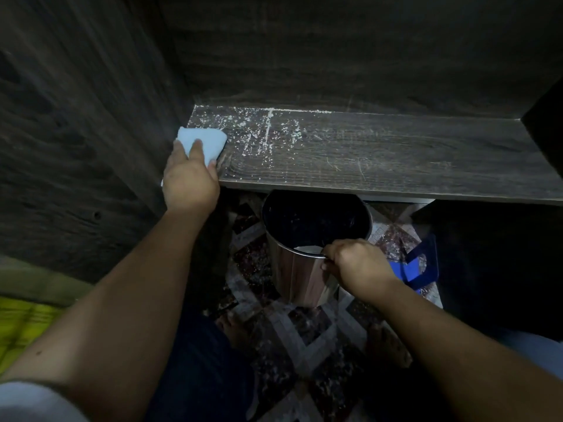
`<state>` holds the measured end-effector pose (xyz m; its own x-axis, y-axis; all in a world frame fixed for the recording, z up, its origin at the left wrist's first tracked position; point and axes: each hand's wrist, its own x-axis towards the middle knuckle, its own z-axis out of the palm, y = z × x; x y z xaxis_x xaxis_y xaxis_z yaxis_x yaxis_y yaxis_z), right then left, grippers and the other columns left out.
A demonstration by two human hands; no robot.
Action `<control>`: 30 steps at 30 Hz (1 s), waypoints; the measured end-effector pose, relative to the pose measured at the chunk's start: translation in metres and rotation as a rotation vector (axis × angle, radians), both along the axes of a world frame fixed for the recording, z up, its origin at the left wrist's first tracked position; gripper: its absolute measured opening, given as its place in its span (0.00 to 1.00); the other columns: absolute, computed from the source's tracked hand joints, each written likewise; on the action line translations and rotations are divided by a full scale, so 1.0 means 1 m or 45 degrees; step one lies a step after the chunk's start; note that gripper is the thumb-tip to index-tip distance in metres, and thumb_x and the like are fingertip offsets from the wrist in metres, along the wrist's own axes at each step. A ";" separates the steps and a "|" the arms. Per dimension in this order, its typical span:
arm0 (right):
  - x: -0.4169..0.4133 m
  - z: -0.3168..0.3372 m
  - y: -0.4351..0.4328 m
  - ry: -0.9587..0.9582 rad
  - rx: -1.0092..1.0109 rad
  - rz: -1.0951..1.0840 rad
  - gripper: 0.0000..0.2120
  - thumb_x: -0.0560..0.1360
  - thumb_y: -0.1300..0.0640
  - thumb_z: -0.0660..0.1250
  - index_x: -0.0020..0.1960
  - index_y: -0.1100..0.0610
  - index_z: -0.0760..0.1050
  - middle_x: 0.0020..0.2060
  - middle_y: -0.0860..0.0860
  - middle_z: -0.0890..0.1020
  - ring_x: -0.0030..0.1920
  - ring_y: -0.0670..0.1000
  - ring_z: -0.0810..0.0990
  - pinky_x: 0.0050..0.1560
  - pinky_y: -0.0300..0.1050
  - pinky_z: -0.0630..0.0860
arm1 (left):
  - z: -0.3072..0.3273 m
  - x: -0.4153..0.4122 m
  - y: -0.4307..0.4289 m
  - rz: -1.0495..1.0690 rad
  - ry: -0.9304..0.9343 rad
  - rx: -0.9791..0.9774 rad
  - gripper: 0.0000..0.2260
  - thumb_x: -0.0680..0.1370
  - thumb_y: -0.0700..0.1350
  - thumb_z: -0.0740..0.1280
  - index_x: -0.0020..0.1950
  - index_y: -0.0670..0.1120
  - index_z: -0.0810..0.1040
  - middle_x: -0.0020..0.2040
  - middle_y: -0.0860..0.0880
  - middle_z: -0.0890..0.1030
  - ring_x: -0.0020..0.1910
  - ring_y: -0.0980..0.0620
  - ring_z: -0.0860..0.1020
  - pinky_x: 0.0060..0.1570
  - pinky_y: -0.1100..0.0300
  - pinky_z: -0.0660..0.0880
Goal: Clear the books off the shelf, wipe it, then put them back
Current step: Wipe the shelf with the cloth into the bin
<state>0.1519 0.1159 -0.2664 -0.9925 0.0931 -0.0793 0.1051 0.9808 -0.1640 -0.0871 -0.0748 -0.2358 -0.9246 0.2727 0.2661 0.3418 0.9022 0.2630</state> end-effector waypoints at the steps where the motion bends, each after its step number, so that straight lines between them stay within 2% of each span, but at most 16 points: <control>1: 0.001 -0.001 0.001 0.001 -0.009 -0.001 0.08 0.76 0.56 0.65 0.53 0.56 0.78 0.47 0.53 0.81 0.50 0.57 0.79 0.48 0.46 0.72 | -0.001 0.002 0.002 0.023 0.006 0.015 0.23 0.81 0.48 0.60 0.75 0.42 0.64 0.74 0.34 0.61 0.69 0.34 0.66 0.67 0.45 0.63; 4: 0.003 0.000 0.002 -0.047 -0.009 0.000 0.07 0.77 0.56 0.65 0.53 0.56 0.78 0.48 0.52 0.80 0.50 0.56 0.79 0.49 0.47 0.73 | 0.000 0.012 0.017 0.109 -0.036 0.055 0.24 0.81 0.48 0.60 0.76 0.44 0.63 0.74 0.35 0.61 0.70 0.36 0.64 0.69 0.47 0.60; 6: 0.003 0.002 0.003 -0.005 -0.017 0.021 0.06 0.75 0.58 0.67 0.51 0.56 0.79 0.45 0.53 0.81 0.47 0.57 0.80 0.46 0.46 0.73 | 0.001 0.022 0.033 0.148 -0.085 0.073 0.24 0.81 0.49 0.59 0.77 0.46 0.61 0.75 0.36 0.60 0.72 0.37 0.61 0.70 0.49 0.57; 8: 0.003 0.003 0.004 0.049 -0.031 0.027 0.07 0.72 0.59 0.70 0.50 0.55 0.80 0.42 0.53 0.81 0.44 0.57 0.81 0.42 0.45 0.75 | 0.000 0.038 0.051 0.114 -0.089 0.105 0.24 0.81 0.49 0.60 0.76 0.47 0.63 0.74 0.36 0.61 0.71 0.37 0.62 0.69 0.49 0.60; 11: 0.004 0.003 0.005 -0.044 -0.041 -0.018 0.09 0.77 0.55 0.63 0.56 0.54 0.78 0.50 0.52 0.80 0.51 0.57 0.79 0.50 0.47 0.74 | -0.003 0.065 0.076 -0.020 -0.019 0.209 0.23 0.78 0.45 0.65 0.73 0.45 0.69 0.71 0.35 0.67 0.66 0.36 0.68 0.65 0.48 0.66; 18: 0.008 0.004 0.009 -0.058 -0.036 -0.059 0.11 0.78 0.54 0.61 0.57 0.55 0.77 0.53 0.52 0.80 0.54 0.57 0.77 0.51 0.47 0.71 | 0.003 0.096 0.121 -0.106 -0.147 0.304 0.24 0.79 0.43 0.63 0.75 0.52 0.65 0.73 0.43 0.65 0.69 0.41 0.66 0.66 0.49 0.65; 22: 0.011 0.005 0.014 -0.084 -0.031 -0.057 0.11 0.78 0.55 0.61 0.55 0.56 0.78 0.51 0.54 0.80 0.53 0.58 0.78 0.49 0.47 0.71 | 0.004 0.108 0.137 -0.208 -0.171 0.396 0.24 0.77 0.40 0.65 0.73 0.52 0.70 0.71 0.44 0.69 0.67 0.43 0.68 0.66 0.53 0.64; 26: 0.013 0.011 0.016 -0.088 -0.054 -0.075 0.11 0.78 0.55 0.60 0.56 0.56 0.78 0.52 0.54 0.80 0.54 0.59 0.77 0.48 0.47 0.70 | 0.017 0.093 0.139 -0.391 -0.208 0.631 0.22 0.75 0.35 0.66 0.68 0.46 0.76 0.64 0.41 0.75 0.61 0.42 0.74 0.62 0.58 0.67; 30: 0.016 0.017 0.017 -0.012 -0.141 -0.109 0.14 0.77 0.55 0.61 0.61 0.51 0.78 0.54 0.53 0.81 0.55 0.60 0.77 0.49 0.48 0.72 | 0.040 0.047 0.131 -0.562 -0.137 0.541 0.23 0.74 0.34 0.65 0.68 0.48 0.76 0.63 0.42 0.75 0.61 0.45 0.74 0.61 0.68 0.63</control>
